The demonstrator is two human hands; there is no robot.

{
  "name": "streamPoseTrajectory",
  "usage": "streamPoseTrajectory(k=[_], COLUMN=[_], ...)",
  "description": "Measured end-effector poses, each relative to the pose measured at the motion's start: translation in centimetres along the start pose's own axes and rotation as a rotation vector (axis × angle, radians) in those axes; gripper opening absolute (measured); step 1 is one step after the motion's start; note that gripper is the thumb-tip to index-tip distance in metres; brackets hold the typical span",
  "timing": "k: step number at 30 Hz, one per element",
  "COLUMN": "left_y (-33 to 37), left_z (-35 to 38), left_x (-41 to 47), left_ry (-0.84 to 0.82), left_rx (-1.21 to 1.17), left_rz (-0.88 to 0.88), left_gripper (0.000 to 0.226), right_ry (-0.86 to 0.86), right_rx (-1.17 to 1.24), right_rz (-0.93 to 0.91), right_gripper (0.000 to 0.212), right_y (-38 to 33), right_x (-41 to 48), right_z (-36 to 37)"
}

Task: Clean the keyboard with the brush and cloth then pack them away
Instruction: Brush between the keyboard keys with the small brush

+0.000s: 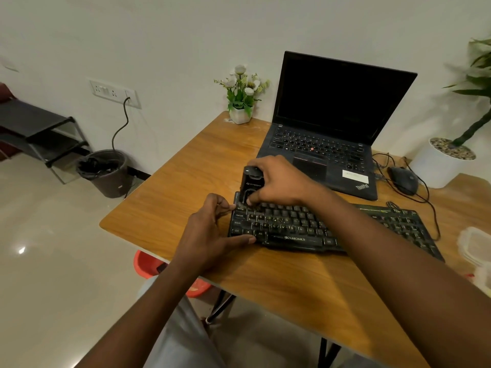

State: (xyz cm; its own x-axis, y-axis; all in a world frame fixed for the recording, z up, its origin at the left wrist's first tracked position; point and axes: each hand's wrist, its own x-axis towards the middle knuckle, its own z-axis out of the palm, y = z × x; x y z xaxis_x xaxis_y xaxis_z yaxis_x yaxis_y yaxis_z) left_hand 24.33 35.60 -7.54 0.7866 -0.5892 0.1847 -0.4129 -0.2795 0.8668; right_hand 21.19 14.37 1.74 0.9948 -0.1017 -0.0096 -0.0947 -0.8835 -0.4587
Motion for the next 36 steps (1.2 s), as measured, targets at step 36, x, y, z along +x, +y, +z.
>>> streamPoseTrajectory(k=[36], left_y=[-0.1], left_z=[-0.1], left_x=[0.0], left_ry=[0.016], left_rx=[-0.013], left_rz=[-0.004], left_gripper=[0.073], right_ry=[-0.114], right_rx=[0.024], right_rz=[-0.049], right_gripper=[0.041], right_y=[-0.4], right_x=[-0.3], right_z=[0.1])
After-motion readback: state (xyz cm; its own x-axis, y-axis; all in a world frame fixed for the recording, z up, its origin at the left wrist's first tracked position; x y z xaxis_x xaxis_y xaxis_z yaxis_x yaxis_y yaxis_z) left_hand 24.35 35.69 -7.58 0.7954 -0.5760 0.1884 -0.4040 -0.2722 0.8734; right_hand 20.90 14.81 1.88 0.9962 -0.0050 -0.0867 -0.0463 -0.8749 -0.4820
